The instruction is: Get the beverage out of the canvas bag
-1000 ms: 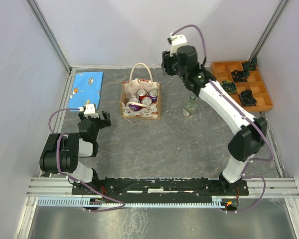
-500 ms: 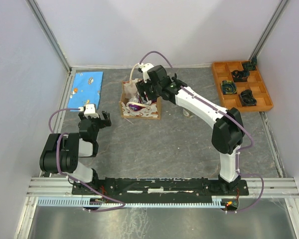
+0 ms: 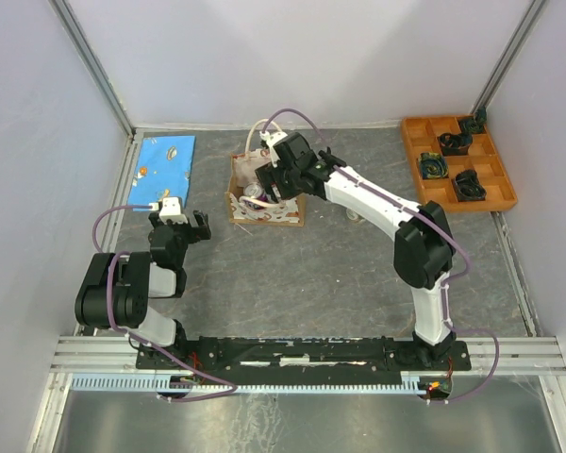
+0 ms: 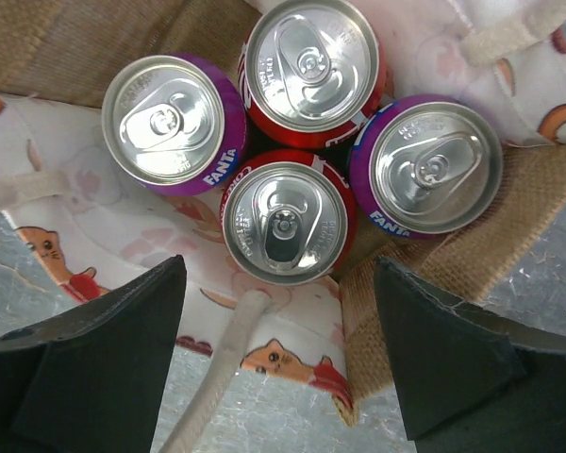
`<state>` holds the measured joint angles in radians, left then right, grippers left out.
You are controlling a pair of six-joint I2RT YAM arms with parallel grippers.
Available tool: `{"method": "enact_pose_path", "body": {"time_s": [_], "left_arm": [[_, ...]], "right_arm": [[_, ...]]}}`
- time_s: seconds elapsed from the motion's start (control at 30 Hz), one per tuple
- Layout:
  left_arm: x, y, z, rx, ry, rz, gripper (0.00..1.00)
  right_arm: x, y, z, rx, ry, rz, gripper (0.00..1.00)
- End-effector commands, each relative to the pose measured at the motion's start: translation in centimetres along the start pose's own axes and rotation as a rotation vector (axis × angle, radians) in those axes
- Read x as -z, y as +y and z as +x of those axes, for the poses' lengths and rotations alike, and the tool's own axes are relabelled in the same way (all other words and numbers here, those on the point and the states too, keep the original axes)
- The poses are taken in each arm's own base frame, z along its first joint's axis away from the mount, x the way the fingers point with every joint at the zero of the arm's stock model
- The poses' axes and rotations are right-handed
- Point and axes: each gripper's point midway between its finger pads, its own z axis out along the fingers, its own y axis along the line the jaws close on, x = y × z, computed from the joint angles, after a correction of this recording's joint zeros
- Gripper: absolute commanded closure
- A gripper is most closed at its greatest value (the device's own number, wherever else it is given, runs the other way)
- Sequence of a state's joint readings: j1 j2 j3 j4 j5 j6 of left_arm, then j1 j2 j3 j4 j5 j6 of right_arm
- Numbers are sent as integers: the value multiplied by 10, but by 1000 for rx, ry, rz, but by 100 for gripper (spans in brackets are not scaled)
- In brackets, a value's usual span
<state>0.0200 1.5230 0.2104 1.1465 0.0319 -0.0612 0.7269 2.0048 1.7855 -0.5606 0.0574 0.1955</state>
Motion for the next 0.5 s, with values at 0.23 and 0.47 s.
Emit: {"method": "enact_pose_path", "body": {"time_s": [0.23,0.47], "left_arm": [[-6,1,-19,-45,-62,-4,1],[-6,1,-19,-46,-62,-3,1]], "right_arm": [[-40,3,34,-29,109,15,11],[-58,-20,46,7,143,126,18]]}}
